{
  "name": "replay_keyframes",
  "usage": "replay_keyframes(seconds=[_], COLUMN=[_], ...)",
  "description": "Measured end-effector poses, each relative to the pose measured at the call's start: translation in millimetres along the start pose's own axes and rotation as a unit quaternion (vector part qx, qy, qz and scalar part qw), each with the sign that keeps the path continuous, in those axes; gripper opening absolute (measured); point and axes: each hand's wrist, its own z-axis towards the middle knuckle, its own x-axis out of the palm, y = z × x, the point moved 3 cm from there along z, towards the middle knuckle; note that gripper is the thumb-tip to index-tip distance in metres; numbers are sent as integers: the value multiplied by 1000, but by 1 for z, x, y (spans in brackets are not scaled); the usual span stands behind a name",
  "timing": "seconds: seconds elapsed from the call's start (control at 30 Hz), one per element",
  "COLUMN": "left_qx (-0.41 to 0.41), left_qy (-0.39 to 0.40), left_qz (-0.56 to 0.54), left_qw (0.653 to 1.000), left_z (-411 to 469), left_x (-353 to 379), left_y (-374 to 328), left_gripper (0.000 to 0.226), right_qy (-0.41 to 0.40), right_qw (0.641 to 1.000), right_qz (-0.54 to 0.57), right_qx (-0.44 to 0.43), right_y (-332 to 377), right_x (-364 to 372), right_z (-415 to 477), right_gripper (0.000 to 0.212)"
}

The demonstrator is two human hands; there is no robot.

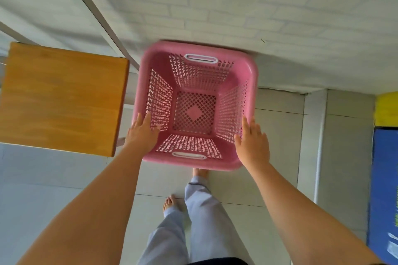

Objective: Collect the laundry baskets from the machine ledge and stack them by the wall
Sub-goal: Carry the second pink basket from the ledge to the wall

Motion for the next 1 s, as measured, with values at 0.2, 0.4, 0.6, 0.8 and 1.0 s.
replay_keyframes(seconds=[0.2,0.4,0.6,0.8,1.0], left_qx=[53,141,229,339,454], left_qy=[-38,-89,-100,-99,-64], left_qz=[37,70,110,184,267], left_qw=[997,984,962,917,847], left_z=[-54,-123,-196,-262,-333], left_x=[-10,-22,-15,14,71], left_y=[-5,8,19,-11,-63], left_gripper=[63,63,62,59,59], right_qy=[-31,-62,-84,-110,-148], right_qw=[999,996,987,964,917], right_qz=[28,47,95,154,234], right_qx=[6,42,100,186,288], right_y=[12,9,-5,-36,-82], right_x=[-20,-26,-9,16,53], right_z=[-53,-143,-252,-351,-449], right_gripper=[63,61,61,62,61])
